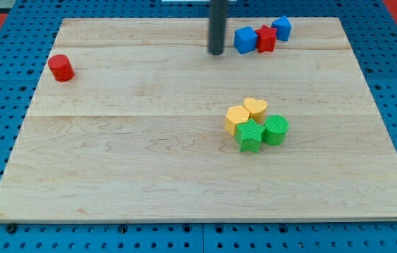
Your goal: Push the red circle close to the red star
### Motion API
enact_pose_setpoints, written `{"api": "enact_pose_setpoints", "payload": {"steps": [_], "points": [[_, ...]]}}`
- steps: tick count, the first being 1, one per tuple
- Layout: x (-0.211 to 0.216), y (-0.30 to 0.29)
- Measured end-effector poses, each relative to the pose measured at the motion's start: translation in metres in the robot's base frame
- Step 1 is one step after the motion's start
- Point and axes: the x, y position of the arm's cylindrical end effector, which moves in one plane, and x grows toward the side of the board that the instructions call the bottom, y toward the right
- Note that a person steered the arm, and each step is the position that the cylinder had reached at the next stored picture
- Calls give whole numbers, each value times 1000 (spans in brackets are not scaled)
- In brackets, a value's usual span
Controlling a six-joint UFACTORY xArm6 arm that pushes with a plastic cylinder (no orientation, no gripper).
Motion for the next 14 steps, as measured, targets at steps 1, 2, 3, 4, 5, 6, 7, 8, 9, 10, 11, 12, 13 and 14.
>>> {"api": "enact_pose_setpoints", "payload": {"steps": [1,2,3,4,5,6,7,8,9,10,11,12,13,14], "points": [[59,-115],[82,-237],[47,-276],[11,-250],[10,-231],[7,-94],[4,-30],[-5,-105],[-36,-25],[-21,71],[-10,50],[-9,43],[-9,43],[-9,43]]}}
